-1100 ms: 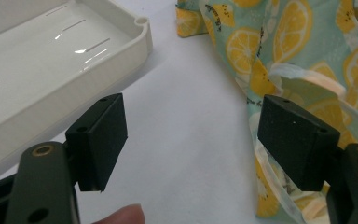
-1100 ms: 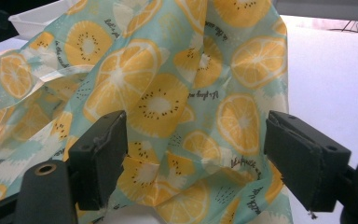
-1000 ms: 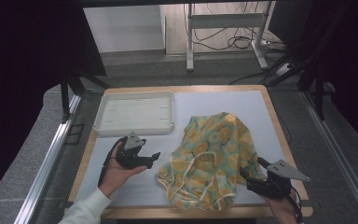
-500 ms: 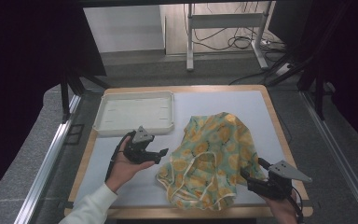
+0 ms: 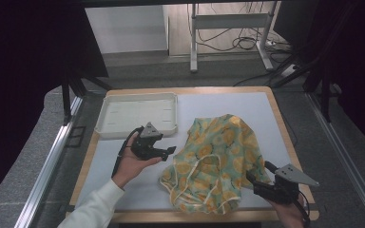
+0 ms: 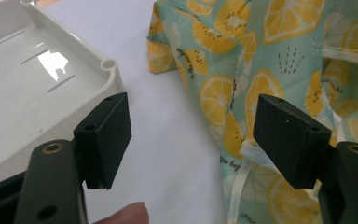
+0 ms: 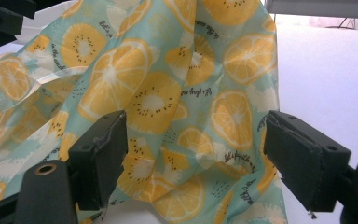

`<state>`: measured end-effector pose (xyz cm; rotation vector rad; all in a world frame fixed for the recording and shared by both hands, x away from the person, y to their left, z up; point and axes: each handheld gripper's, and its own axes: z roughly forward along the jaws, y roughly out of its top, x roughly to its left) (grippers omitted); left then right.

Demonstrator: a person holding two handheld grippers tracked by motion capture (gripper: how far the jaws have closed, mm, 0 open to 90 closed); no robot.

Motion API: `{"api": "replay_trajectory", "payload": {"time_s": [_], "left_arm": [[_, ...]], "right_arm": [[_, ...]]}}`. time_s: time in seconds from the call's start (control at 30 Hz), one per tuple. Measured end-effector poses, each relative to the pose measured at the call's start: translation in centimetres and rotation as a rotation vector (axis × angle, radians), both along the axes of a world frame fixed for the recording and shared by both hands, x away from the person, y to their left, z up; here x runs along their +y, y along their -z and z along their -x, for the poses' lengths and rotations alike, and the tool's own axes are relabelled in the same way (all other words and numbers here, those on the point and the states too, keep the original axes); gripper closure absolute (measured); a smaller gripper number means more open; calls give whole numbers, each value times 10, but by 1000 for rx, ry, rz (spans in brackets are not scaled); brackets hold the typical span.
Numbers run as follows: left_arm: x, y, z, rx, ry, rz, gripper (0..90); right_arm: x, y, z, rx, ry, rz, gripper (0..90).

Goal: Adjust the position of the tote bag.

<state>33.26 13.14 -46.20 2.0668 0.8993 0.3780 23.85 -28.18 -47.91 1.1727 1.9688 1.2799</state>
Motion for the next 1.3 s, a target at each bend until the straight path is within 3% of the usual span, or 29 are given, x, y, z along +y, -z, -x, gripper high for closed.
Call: {"api": "replay_trajectory", "payload": {"time_s": [0.33, 0.57, 0.73, 1.0, 1.3], "left_arm": [[-10, -7, -13, -12, 35, 44, 299], [-18, -6, -27, -3, 17, 62, 308], [-23, -3, -36, 23, 18, 54, 310], [-32, -4, -48, 16, 5, 50, 316], [-46, -1, -72, 66, 2, 23, 283]], "right_arm": [[1, 1, -1, 0, 2, 6, 221], [1, 2, -1, 2, 4, 15, 221], [2, 3, -2, 5, 9, 22, 220], [2, 3, -2, 6, 16, 32, 219], [3, 3, -1, 4, 18, 30, 218]]}}
